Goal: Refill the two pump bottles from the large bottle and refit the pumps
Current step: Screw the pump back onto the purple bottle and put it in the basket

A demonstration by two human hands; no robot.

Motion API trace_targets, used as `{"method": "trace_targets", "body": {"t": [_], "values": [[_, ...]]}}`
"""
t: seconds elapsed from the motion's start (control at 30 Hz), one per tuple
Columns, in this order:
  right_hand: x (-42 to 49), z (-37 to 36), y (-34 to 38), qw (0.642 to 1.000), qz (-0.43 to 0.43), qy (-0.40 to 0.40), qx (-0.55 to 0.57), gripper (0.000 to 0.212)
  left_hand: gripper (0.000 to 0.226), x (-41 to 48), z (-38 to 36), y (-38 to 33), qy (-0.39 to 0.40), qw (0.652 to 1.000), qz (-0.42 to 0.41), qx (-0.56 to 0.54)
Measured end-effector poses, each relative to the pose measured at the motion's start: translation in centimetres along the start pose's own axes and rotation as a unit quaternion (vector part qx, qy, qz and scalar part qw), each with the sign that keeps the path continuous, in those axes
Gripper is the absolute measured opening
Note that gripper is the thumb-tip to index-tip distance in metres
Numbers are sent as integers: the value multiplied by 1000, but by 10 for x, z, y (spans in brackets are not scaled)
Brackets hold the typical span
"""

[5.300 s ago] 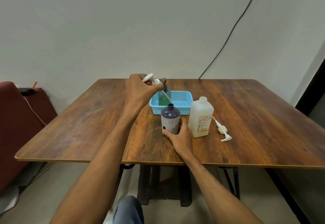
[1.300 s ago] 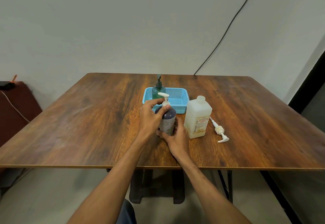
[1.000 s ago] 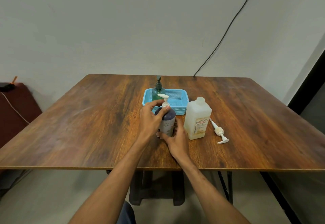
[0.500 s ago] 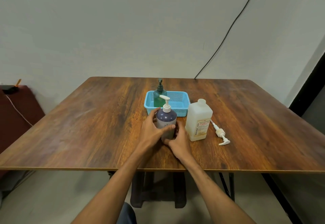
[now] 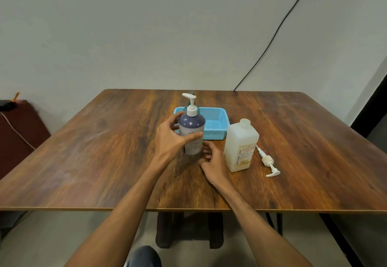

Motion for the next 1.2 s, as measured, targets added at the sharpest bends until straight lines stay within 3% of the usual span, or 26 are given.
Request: {"method": "trace_targets", "body": {"t": [0.37,0.7,1.2], "values": [[16,-12,-9,997,35,9,-64,47,75,67,-53,-48,7,999,-44,13],[15,-13,-13,996,47,26,-71,44,81,100,-101,-14,47,997,-1,54],[14,-13,-17,999,43,15,-28,45,74,103,-128,21,141,984,36,102]]}}
Point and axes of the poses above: each hand's wrist, its own x-axis towards the middle knuckle, its own z-axis out of the back of the hand, y = z × x, the point moved 5 cm from there along x, towards the middle knuckle, and after that the axes turned 15 degrees about z, right-handed, at the moved point
